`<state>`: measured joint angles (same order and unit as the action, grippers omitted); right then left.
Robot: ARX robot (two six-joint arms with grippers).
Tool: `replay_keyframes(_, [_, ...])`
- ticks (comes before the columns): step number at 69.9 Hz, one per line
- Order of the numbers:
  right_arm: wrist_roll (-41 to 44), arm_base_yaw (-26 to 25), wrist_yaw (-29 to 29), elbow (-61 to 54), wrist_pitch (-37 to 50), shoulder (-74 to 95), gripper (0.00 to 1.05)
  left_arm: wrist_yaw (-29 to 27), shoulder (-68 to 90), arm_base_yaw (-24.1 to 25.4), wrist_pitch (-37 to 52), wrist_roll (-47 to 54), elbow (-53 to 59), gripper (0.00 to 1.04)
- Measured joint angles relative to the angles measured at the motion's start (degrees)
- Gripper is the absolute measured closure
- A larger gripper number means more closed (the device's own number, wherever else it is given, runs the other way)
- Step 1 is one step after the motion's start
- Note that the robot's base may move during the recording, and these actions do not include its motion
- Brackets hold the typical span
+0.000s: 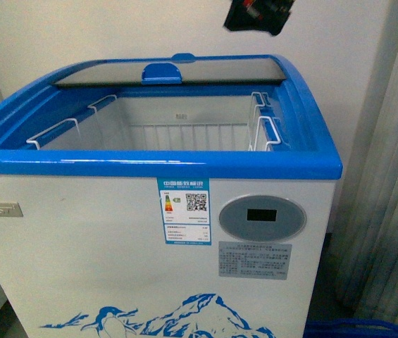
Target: Put drink in fridge
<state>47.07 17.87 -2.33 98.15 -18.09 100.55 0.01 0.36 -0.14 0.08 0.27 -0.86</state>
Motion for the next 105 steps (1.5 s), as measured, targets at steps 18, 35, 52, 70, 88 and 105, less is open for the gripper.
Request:
replay_keyframes(18, [-40.39, -13.62, 1.73, -20.44, -14.27, -31.52, 0.08, 0.00, 0.00, 0.00, 0.00, 0.00, 0.00, 1.02])
replay_keyframes(35, [-50.18, -18.84, -1.09, -36.94, -22.14, -62.97, 0.16, -0.02, 0.00, 0.00, 0.00, 0.00, 0.00, 1.02])
replay_keyframes(52, [-47.63, -18.12, 2.05, -66.38, 7.37, -80.37, 0.60, 0.00, 0.00, 0.00, 0.00, 0.00, 0.00, 1.02])
replay_keyframes(70, [-47.19, -18.03, 2.38, -79.47, 12.46, -87.03, 1.02, -0.02, 0.00, 0.00, 0.00, 0.00, 0.00, 1.02])
replay_keyframes(88, [-47.25, -17.99, 2.14, -86.90, 15.21, -91.36, 1.02, 0.00, -0.02, 0.00, 0.00, 0.00, 0.00, 1.02])
replay_keyframes(105, [-47.25, -17.99, 2.14, -90.68, 16.59, -94.20, 1.02, 0.00, -0.02, 0.00, 0.00, 0.00, 0.00, 1.02])
